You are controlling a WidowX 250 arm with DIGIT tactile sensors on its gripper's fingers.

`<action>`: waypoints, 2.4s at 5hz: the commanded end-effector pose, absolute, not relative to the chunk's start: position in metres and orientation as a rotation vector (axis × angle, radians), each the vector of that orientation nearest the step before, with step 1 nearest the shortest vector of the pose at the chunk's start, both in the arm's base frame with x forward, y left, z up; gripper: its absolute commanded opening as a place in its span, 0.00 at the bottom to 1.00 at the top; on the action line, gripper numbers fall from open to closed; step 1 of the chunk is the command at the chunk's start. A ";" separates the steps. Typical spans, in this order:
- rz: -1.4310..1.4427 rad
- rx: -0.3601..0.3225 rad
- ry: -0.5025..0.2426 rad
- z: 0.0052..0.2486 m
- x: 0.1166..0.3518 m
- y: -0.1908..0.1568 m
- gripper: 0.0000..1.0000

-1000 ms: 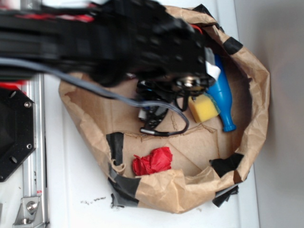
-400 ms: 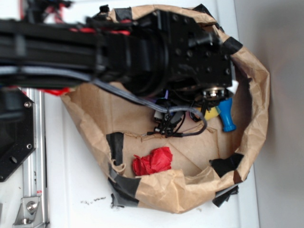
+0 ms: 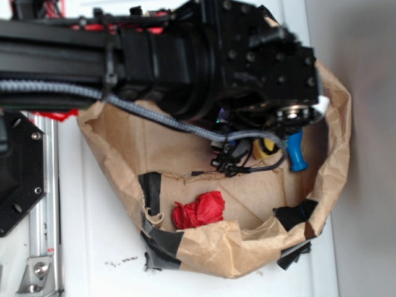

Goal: Grab the black box.

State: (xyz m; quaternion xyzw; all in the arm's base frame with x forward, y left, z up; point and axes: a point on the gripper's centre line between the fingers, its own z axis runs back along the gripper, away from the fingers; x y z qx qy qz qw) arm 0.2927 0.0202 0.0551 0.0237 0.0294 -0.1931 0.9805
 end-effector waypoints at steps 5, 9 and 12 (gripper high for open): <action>-0.318 0.036 -0.038 0.061 0.288 0.026 1.00; -0.299 0.034 -0.018 0.056 0.285 0.035 0.00; -0.282 0.036 -0.056 0.207 0.244 0.014 0.00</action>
